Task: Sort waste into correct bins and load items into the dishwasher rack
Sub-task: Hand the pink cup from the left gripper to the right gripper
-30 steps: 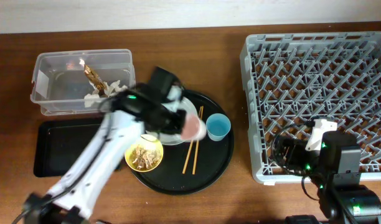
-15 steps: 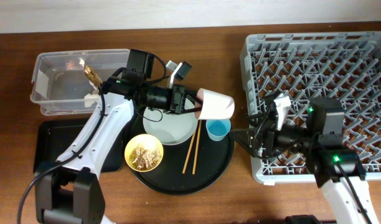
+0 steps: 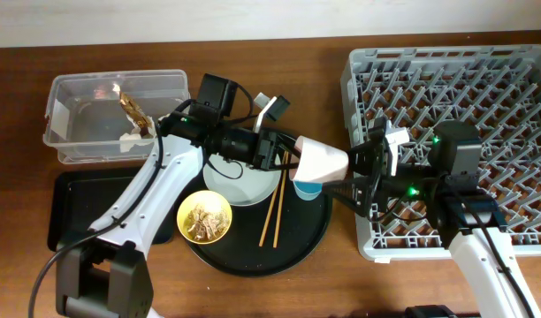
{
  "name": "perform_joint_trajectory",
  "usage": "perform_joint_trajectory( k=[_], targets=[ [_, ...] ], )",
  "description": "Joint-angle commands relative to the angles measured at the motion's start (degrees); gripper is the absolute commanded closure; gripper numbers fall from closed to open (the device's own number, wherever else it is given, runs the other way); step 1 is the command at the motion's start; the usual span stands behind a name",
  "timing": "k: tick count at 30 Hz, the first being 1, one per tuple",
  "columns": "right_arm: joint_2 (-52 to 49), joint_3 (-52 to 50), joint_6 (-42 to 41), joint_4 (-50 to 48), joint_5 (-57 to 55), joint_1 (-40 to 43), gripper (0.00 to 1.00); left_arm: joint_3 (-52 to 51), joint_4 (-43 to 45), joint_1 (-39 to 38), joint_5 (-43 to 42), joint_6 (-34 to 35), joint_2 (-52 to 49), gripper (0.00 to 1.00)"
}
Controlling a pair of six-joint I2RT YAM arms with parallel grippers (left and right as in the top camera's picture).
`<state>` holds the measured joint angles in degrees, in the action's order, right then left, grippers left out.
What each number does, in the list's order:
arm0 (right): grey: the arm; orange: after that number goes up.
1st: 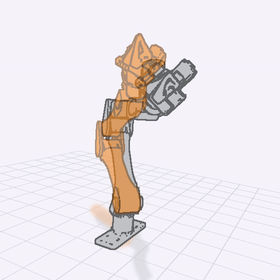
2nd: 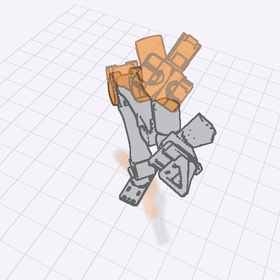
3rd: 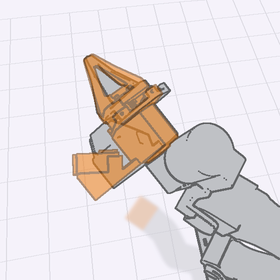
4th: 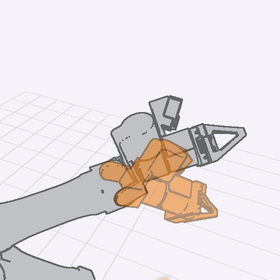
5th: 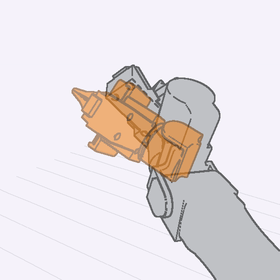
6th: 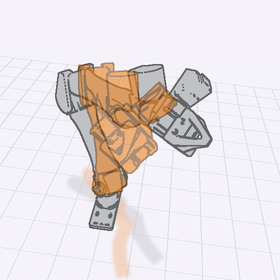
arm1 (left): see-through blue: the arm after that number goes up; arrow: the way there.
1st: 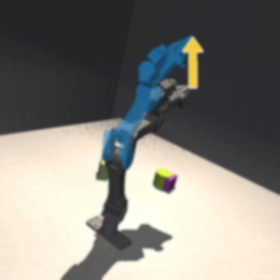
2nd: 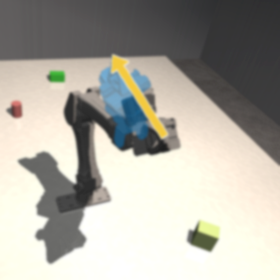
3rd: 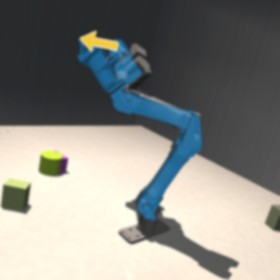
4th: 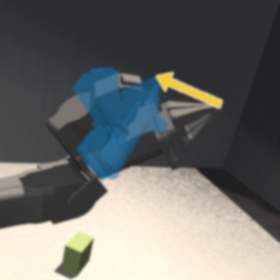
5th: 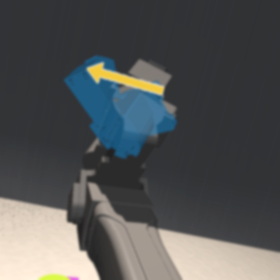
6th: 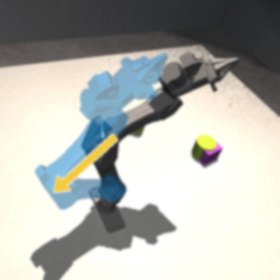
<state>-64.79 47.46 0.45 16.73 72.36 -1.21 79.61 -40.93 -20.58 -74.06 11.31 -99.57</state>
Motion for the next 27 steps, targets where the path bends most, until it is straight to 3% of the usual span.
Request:
perform_joint_trajectory(
  k=[1,6,8,13,22,27],
  targets=[
    [-0.26,0.76,0.85,-1.81,2.89,-0.28,0.1,0.24,0.02,-0.17,-5.55,-1.36,-0.13,1.0],
    [-1.92,0.76,0.83,-3.3,5.25,-0.28,0.17,0.24,0.15,-0.81,-6.32,-1.36,-0.13,0.99],
    [-1.95,0.76,0.61,-4.35,5.49,-0.28,0.25,0.24,0.15,-0.81,-6.29,-1.36,-0.13,1.0],
    [-1.97,0.76,0.59,-4.35,5.51,-0.28,0.25,0.24,0.15,-0.81,-6.29,-1.36,-0.13,1.0],
    [-1.95,0.76,0.63,-5.25,7.67,-0.28,0.41,0.24,0.17,-0.81,-6.27,-0.7,-0.13,1.0],
    [-1.97,0.76,0.61,-5.22,7.63,-0.28,0.42,0.24,0.15,-0.81,-5.4,-0.7,-0.13,0.95]
  ],
)
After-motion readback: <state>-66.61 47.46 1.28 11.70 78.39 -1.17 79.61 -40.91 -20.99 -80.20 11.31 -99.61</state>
